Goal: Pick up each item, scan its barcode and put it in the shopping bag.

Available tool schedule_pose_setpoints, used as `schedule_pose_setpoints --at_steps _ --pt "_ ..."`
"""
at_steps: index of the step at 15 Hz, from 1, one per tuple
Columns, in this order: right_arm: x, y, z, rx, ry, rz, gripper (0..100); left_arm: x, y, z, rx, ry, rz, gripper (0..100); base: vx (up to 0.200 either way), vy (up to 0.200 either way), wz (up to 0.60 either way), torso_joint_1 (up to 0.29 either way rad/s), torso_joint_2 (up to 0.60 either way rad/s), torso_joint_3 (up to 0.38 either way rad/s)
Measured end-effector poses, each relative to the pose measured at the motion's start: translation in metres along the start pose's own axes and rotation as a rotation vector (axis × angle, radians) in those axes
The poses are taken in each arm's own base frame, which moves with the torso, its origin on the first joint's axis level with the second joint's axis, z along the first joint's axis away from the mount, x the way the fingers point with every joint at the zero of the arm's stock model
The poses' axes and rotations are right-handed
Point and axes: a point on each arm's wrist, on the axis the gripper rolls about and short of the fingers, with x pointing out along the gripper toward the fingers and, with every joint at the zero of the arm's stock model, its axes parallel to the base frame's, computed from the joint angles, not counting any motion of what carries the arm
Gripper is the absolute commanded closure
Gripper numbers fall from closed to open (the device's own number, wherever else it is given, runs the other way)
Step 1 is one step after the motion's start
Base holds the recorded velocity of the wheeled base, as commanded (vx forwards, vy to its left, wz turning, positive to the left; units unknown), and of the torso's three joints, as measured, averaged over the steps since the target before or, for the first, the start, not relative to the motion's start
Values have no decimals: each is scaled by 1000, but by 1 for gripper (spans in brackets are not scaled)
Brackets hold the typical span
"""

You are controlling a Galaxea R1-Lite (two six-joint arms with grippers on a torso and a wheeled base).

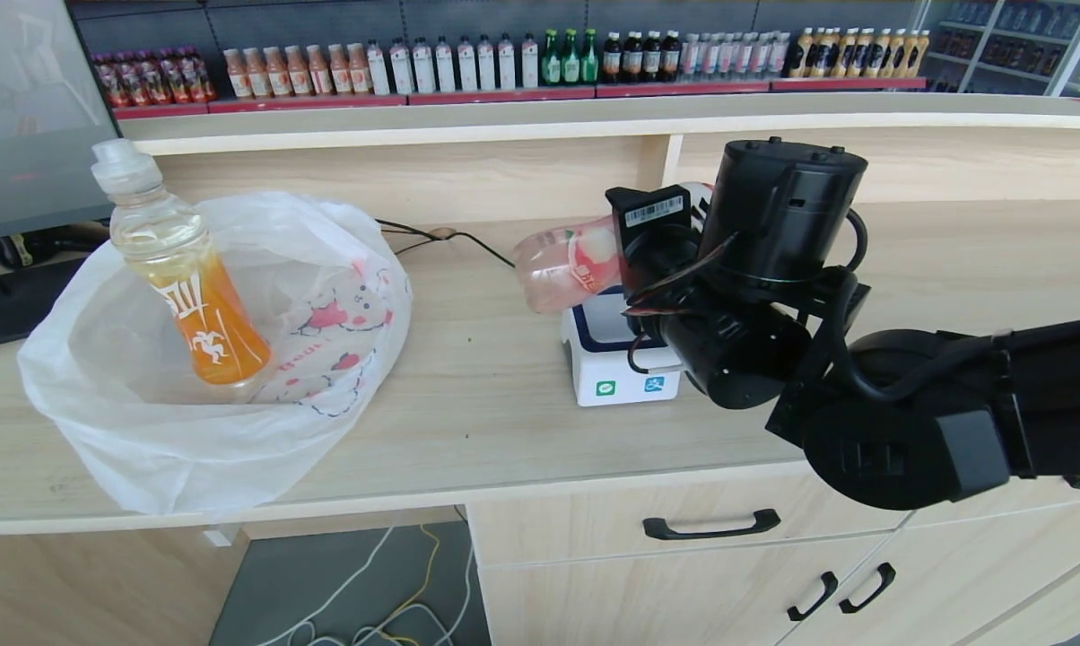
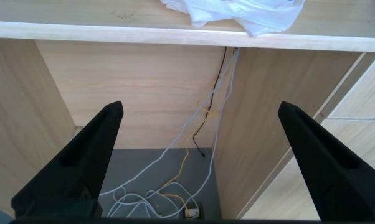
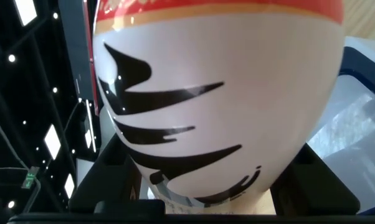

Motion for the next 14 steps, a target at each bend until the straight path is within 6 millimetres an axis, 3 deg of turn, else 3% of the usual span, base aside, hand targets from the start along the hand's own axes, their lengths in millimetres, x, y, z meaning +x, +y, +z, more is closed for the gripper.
schedule_pose_setpoints --at_steps 14 --pt "4 -7 6 -9 -18 -19 100 0 0 0 0 0 0 0 0 0 0 0 0 0"
